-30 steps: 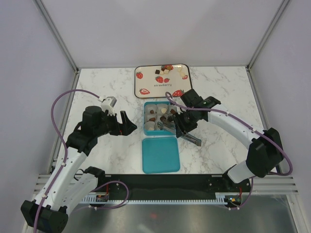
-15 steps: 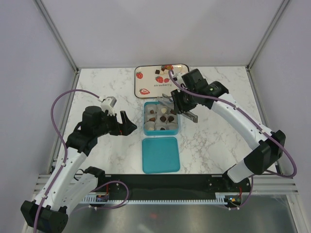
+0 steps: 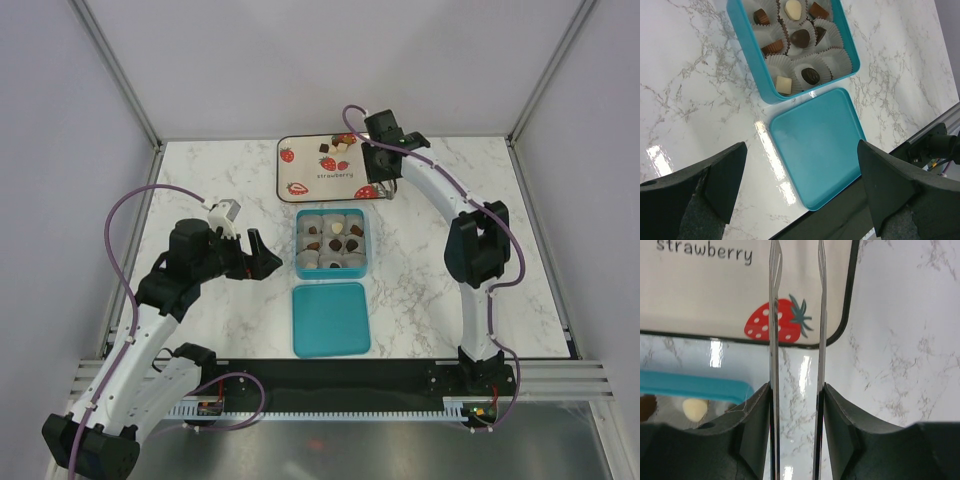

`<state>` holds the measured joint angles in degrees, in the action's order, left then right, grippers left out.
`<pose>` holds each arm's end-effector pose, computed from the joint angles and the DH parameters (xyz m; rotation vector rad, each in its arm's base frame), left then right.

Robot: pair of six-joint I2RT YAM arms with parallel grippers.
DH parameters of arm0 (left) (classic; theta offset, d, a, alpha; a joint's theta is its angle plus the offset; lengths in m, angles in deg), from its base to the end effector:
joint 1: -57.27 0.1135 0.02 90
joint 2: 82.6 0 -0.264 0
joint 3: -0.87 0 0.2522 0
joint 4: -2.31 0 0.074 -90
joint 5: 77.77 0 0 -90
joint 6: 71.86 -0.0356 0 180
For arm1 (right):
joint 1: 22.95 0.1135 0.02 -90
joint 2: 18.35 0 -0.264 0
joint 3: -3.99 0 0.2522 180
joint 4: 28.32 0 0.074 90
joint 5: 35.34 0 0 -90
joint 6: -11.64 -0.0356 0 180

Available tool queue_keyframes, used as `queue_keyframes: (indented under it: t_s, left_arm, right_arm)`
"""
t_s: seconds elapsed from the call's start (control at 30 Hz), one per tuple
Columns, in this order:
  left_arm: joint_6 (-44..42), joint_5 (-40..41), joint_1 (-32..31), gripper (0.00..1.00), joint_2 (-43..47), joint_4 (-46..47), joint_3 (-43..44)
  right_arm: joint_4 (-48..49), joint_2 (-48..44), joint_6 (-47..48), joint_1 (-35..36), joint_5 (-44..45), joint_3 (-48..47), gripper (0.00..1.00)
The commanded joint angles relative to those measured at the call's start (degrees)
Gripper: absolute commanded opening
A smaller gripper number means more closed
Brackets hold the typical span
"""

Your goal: Pack the chocolate

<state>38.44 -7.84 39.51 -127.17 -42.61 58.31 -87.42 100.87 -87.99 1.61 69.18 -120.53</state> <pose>0.1571 -0.0631 0.2979 0.1651 2.1822 -0.7576 0.4258 0.1848 0.2797 -0.2186 2.4587 -0.0633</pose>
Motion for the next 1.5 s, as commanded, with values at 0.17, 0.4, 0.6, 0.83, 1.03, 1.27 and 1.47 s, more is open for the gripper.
queue_keyframes:
  t_s: [0.17,0.4,0.6,0.83,1.03,1.27,1.47]
  left_arm:
    - [-1.48,-1.19,-0.17,1.0,0.54,0.66,-0.17]
    - [-1.49,-1.19,-0.17,1.0,0.46,0.66,-0.09]
    - [-1.49,-1.02,-0.17,1.0,0.28,0.66,-0.18]
    - [-1.49,-0.76,-0.17,1.0,0.19,0.57,-0.17]
    - [-1.49,-0.76,-0.17,1.0,-0.07,0.57,-0.17]
    - [-1.57,-0.4,-0.26,1.0,0.1,0.57,-0.26]
    - [-1.57,-0.23,-0.17,1.0,-0.16,0.57,-0.09]
  right_arm:
    - [4.03,6.02,5.84,-3.46,-1.26,-11.23,0.52]
    - [4.91,9.36,6.29,-6.36,-4.41,-13.69,0.52]
    - [5.88,11.21,7.16,-6.98,-8.72,-13.87,0.52]
    - [6.06,13.41,9.1,-7.15,-7.06,-14.31,0.52]
    - [5.97,15.43,9.1,-7.77,-7.58,-14.83,0.52]
    - [5.88,16.57,11.56,-8.03,-7.15,-15.89,0.52]
    - [5.88,18.24,11.56,-8.82,-8.36,-17.47,0.52]
